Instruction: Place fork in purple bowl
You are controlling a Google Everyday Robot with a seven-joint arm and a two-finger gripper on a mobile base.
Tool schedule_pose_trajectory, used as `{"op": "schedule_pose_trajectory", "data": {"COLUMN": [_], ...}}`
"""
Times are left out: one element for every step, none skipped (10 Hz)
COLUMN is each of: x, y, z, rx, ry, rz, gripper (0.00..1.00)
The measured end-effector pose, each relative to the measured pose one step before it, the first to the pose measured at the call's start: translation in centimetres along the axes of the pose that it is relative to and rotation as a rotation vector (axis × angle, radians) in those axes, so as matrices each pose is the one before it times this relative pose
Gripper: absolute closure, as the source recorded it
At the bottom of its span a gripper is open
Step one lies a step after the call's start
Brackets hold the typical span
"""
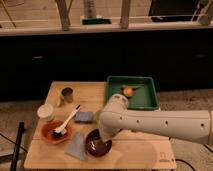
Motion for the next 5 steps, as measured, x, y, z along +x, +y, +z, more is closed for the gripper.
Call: {"op": "schedule_pose_trajectory", "data": {"x": [0.022,-0.019,-0.109,-0.147,-0.134], "y": [0.055,-0.045,-0.083,-0.067,-0.134], "z": [0.000,-0.009,0.026,0.038,0.029], "rx": [-0.00623,-0.00873,-0.00767,-0.01122,-0.00302], "ry": [0.00324,0.00377,0.00158,0.00269,-0.00143], "rz": [-0.00309,-0.00607,-0.00715,-0.00995,-0.00614], "gripper": [0.65,0.53,0.43,0.32,0.25]}}
